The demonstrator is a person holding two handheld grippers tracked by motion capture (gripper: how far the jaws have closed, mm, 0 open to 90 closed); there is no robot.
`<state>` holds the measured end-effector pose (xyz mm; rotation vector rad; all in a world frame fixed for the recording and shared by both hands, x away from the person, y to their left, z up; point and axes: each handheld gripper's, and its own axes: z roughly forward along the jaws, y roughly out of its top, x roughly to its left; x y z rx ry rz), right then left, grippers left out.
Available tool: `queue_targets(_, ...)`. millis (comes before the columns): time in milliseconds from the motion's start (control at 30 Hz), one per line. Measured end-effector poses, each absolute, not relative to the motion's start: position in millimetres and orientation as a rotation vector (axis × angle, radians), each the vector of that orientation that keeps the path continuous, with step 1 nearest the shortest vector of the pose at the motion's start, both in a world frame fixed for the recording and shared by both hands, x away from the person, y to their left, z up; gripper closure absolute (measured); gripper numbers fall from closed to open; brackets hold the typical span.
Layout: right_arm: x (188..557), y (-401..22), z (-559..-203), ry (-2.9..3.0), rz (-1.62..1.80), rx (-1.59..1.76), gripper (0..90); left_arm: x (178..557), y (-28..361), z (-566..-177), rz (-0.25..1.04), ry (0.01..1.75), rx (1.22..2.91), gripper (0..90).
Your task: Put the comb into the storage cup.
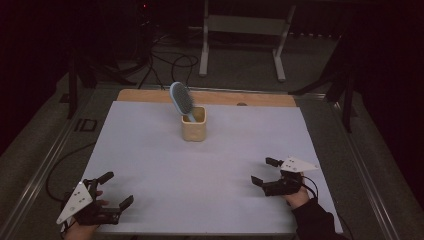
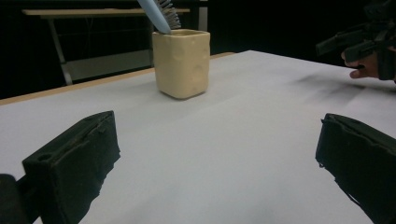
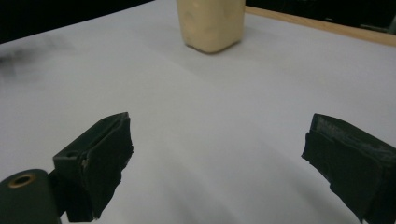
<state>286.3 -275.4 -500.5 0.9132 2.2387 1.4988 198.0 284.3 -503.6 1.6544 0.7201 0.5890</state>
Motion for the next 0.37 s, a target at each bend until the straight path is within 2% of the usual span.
queue_targets(367,271.8,-296.6,-506.5,2.184,1.500,0.983,7.0,197.9,284.3,-503.8,0.586,0.721,1.653,0.0)
